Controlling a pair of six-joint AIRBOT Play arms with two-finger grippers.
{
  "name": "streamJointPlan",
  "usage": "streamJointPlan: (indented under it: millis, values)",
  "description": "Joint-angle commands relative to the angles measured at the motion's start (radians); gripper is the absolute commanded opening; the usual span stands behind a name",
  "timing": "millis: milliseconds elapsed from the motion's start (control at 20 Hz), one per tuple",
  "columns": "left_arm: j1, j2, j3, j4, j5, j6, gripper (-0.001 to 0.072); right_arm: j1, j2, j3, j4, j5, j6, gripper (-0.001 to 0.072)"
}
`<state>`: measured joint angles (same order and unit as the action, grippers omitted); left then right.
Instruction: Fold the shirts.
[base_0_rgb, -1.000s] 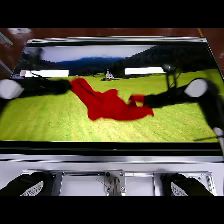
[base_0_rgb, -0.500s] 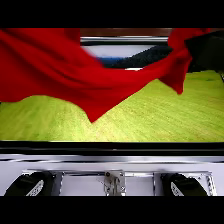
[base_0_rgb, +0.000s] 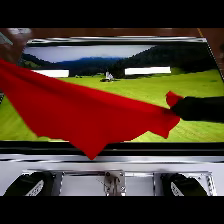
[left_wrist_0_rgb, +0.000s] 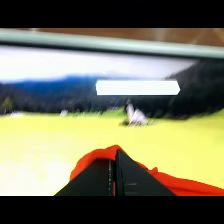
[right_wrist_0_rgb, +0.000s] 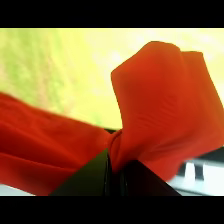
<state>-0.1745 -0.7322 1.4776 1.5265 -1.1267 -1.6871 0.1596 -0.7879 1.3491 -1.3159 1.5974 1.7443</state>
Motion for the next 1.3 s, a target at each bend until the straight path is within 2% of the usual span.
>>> streamJointPlan:
  millis: [0,150,350,500,550,650,850,900,950,1000,1100,1200,1250]
  values:
    - [0.000,-0.074,-0.125,0.070,-0.057,-0.002,0.0037,0.000,-0.005,-0.251,0.011,-0.140,0.024,0.0068]
    - [0.000,-0.210,-0.206,0.022,0.069,-0.002,0.0038,0.000,-0.063,-0.451,0.050,-0.513,0.022,0.0068]
    - [0.000,-0.444,-0.209,-0.117,0.346,-0.002,0.0038,-0.001,-0.216,-0.488,0.050,-0.897,0.021,0.0069]
    - [0.000,-0.625,-0.209,-0.261,0.395,-0.002,0.0046,-0.001,-0.308,-0.488,0.054,-1.154,0.034,0.0069]
    - [0.000,-0.677,-0.209,-0.309,0.386,-0.002,0.0146,-0.001,-0.337,-0.488,0.054,-1.186,0.039,0.0069]
    - [0.000,-0.761,-0.209,-0.391,0.349,-0.002,0.0516,-0.001,-0.390,-0.488,0.053,-1.180,0.039,0.0069]
    - [0.055,-0.778,-0.204,-0.402,0.140,-0.001,0.0540,-0.001,-0.444,-0.488,0.051,-1.136,0.031,0.0070]
    - [0.081,-0.754,-0.198,-0.427,0.064,0.020,0.0665,-0.001,-0.443,-0.488,0.050,-1.130,0.022,0.0069]
    - [0.101,-0.719,-0.197,-0.460,-0.009,0.080,0.0710,-0.001,-0.443,-0.488,0.049,-1.125,0.007,0.0070]
    - [0.113,-0.676,-0.198,-0.459,-0.085,0.124,0.0710,-0.001,-0.443,-0.488,0.050,-1.118,-0.019,0.0069]
    - [0.116,-0.587,-0.240,-0.426,-0.182,0.131,0.0710,-0.001,-0.442,-0.488,0.049,-1.076,-0.069,0.0069]
    - [0.092,-0.492,-0.395,-0.477,-0.201,0.130,0.0710,-0.001,-0.442,-0.488,0.049,-1.016,-0.129,0.0069]
    - [0.069,-0.448,-0.505,-0.505,-0.165,0.107,0.0710,-0.001,-0.442,-0.488,0.049,-0.983,-0.150,0.0070]
